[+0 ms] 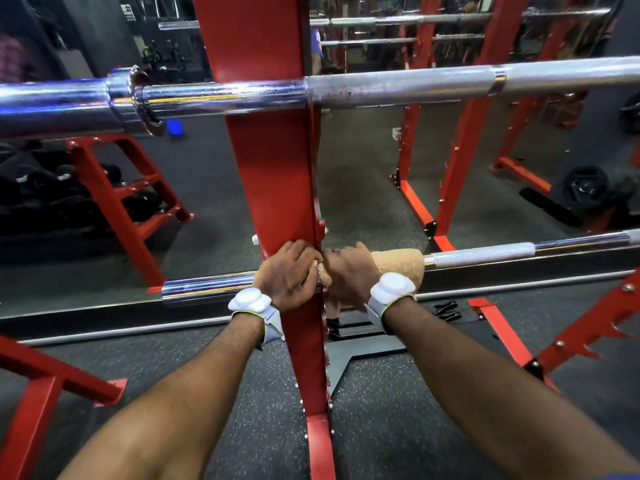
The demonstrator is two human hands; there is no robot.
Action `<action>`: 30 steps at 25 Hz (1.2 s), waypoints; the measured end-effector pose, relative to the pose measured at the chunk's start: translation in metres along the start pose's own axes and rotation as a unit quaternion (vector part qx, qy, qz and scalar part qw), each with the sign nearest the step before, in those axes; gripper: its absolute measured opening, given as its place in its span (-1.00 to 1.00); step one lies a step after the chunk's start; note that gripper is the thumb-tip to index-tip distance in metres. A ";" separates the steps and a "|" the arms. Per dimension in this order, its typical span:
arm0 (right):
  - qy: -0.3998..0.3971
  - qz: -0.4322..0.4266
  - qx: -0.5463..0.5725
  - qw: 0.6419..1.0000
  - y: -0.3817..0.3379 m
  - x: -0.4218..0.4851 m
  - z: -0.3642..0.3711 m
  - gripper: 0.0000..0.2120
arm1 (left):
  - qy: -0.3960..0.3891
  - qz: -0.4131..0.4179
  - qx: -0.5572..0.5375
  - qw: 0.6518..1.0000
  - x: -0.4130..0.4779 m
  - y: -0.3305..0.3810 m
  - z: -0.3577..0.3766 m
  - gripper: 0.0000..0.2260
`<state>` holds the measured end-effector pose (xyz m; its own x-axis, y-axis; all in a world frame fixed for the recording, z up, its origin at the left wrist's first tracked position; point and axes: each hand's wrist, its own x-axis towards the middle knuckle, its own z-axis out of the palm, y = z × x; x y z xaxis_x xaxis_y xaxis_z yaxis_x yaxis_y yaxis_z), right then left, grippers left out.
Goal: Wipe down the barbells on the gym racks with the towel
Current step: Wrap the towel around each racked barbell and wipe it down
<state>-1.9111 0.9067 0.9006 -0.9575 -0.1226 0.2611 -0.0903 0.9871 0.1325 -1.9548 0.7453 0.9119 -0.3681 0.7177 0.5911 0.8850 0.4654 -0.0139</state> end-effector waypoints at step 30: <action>-0.001 -0.033 0.001 0.999 0.007 -0.007 -0.003 -0.69 | -0.163 -0.021 0.105 0.981 -0.003 -0.011 0.016 -0.57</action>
<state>-1.9040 0.9139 0.9029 -0.9501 -0.1864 0.2502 -0.1527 0.9771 0.1480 -1.9682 0.7461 0.8970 -0.5055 0.8070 0.3054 0.8011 0.5704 -0.1812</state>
